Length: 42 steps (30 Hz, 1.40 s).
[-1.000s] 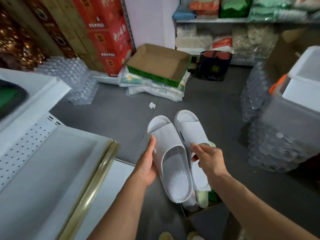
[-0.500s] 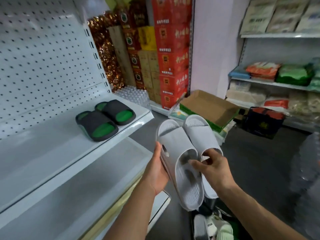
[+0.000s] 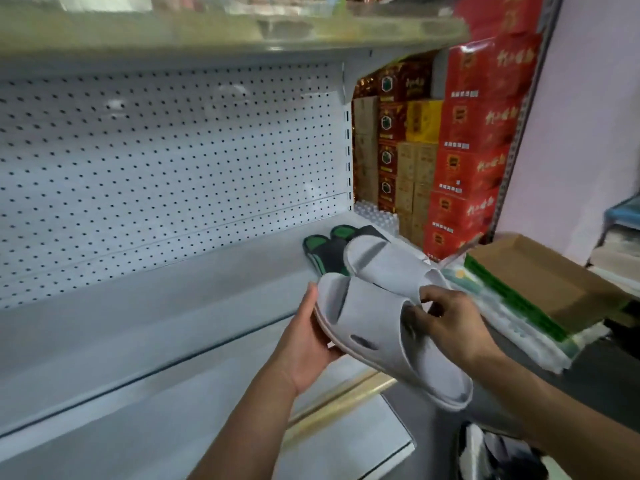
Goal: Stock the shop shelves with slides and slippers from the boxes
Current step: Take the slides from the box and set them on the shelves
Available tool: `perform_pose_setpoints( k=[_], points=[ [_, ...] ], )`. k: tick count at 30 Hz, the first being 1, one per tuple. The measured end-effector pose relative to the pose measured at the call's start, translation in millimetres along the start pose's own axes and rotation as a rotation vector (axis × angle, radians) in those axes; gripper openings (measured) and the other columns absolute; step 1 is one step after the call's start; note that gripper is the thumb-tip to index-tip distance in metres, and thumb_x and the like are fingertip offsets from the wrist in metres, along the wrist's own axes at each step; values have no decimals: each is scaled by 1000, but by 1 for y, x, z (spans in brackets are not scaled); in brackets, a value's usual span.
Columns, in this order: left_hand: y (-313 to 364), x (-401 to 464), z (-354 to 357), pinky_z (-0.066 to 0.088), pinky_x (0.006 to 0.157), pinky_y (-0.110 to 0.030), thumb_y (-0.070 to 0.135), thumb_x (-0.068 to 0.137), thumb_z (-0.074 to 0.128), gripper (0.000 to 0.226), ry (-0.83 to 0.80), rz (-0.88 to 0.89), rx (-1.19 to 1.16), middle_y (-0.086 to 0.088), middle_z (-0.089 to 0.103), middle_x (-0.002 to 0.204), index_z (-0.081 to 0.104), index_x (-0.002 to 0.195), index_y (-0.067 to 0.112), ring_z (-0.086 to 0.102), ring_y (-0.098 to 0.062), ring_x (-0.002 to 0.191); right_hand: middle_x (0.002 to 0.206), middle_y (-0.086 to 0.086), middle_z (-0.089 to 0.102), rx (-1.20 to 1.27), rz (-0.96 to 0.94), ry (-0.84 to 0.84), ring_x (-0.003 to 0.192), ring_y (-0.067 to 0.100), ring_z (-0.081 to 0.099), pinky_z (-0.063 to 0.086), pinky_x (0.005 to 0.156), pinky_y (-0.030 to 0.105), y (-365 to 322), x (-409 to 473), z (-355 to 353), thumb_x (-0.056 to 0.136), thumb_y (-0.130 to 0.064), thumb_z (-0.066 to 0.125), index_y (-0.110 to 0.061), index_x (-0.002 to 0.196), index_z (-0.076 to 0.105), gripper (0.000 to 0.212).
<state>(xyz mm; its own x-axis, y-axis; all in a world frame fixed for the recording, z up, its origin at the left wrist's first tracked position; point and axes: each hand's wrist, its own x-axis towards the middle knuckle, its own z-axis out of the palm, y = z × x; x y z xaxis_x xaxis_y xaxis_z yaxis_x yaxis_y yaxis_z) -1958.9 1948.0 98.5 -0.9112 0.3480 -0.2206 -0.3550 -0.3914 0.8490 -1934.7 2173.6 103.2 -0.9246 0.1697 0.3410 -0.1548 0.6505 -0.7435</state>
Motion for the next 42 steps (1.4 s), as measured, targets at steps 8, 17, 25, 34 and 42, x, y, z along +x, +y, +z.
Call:
perform_pose_setpoints(
  k=[8,17,25,34,42],
  points=[
    [78,-60,-117,55,86,-47,63,76,51,60,146,116,159,-8,71,111,65,119,24,68,-32,100,77,-5,55,-33,-424,-375,64,-1,55,41,61,15,-89,27,83,77,11,66,-10,75,65,21],
    [117,-92,-210,52,92,-49,49,92,50,48,135,0,339,-7,70,120,58,130,22,65,-30,112,86,-5,49,-394,-743,-482,75,17,56,43,65,32,-187,55,173,84,-10,57,-19,80,66,14],
    [106,-79,-244,43,99,-65,41,92,59,55,61,68,163,-17,62,130,50,136,10,60,-38,119,102,5,72,-163,-495,-747,90,13,64,48,83,19,-206,79,205,85,5,46,-10,110,72,39],
    [98,-35,-233,47,96,-62,33,99,51,47,155,176,-51,-20,59,133,49,138,6,57,-40,121,142,1,45,-232,-344,-799,121,19,48,42,99,31,-200,104,225,83,-4,52,-32,149,25,76],
    [106,5,-231,53,70,-43,17,97,58,38,590,211,-105,-11,55,120,37,128,25,60,-29,99,147,5,43,-311,-228,-753,129,30,45,41,105,40,-194,141,248,81,-15,54,-34,148,23,76]
  ],
)
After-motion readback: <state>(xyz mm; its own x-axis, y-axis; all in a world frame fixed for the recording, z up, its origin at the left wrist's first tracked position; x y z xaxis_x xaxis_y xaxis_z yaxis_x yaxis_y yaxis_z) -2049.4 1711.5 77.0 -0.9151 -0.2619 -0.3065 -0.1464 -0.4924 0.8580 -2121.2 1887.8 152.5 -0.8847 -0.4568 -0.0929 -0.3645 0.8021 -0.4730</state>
